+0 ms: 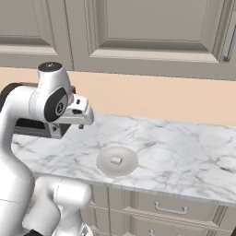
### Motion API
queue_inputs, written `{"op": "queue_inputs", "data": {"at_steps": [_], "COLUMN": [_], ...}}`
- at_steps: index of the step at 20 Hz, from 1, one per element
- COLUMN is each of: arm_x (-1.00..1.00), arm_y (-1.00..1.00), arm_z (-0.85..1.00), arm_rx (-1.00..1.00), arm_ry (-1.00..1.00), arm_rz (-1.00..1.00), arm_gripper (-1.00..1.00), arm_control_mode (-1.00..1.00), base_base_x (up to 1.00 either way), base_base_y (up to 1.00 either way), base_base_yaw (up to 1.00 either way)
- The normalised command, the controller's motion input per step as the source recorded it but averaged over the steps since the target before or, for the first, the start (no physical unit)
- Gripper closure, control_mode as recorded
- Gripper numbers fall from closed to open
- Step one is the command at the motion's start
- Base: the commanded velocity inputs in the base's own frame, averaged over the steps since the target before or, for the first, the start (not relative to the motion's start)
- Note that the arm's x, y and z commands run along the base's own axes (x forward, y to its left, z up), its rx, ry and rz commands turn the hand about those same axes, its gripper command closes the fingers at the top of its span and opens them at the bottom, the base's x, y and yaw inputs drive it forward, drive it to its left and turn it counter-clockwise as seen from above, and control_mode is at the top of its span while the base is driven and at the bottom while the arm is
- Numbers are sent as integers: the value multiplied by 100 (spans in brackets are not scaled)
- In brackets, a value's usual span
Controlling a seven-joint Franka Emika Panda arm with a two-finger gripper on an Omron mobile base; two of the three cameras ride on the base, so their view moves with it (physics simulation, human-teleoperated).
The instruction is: Pick up the marshmallow and place it in the cup of hot chocolate on the dining counter.
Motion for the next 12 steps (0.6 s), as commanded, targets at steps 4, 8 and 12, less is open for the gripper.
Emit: {"op": "queue_inputs", "data": {"at_steps": [4, 8, 12], "arm_x": [-14, 0, 5], "arm_y": [-45, -35, -41], "arm_z": [-28, -31, -37], "arm_rx": [-1, -2, 0], "arm_ry": [0, -3, -4], "arm_rz": [35, 44, 54], "arm_gripper": [-100, -100, -100], "arm_control_mode": [-100, -100, -100], "base_base_x": [0, 0, 0], "base_base_y": [0, 0, 0], "base_base_yaw": [0, 0, 0]}}
